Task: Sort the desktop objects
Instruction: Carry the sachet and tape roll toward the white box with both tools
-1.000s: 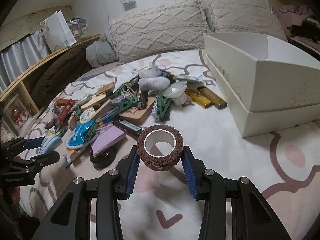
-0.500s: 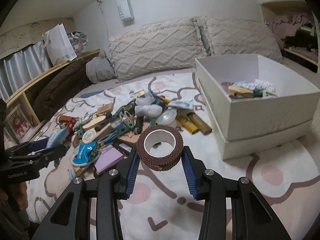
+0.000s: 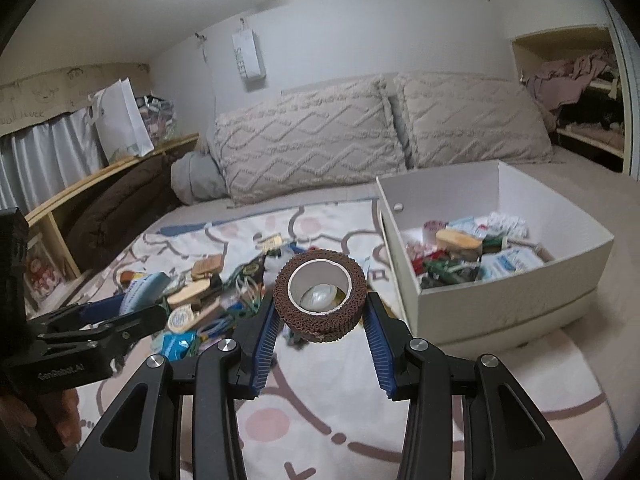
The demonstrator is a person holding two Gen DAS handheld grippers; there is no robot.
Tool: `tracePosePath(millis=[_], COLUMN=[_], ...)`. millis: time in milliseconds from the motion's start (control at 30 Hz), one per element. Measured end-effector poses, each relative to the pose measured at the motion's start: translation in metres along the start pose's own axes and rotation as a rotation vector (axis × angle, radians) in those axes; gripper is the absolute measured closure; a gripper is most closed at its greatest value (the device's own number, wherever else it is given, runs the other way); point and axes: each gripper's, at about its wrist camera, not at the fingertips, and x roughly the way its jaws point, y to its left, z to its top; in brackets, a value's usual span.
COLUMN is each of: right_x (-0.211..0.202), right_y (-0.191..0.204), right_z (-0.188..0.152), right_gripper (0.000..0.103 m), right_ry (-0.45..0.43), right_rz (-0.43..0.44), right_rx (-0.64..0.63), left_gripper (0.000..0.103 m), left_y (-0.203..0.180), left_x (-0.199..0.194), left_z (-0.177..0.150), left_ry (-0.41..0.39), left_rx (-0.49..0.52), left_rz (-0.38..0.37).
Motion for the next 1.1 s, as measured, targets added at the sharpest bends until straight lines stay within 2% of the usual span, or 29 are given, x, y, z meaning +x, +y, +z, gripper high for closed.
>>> tracePosePath(millis=[333,467,933,1100], right_x=[-0.019,-0.021,-0.021,-0.023], right_y=[-0.009,-0.021,-0.066,-0.091], right_z=[0.031,0.046,0.093,0.109], right_gripper=[0.060,0.060,0.060,0.060], right_ry=[-0.081,-0.074,-0.055,-0.068], right_rz=[-0.011,0.009,-0.114,-0.138], right_rx=[-0.019,-0.011,-0.088,-0.062], left_gripper=[0.023,0.023,0.023,0.023], left_y=[-0.025,-0.036,-0.099,-0.120], left_x=[-0.003,-0.002,0.013,0.027], left_z=[0.029,0.040,0.078,0.088], left_ry=[-0.073,-0.102,-0.136,-0.128], left_rx=[0.021,0.028,0.093,0.111], left_rz=[-0.003,-0.009,-0.042,-0.070])
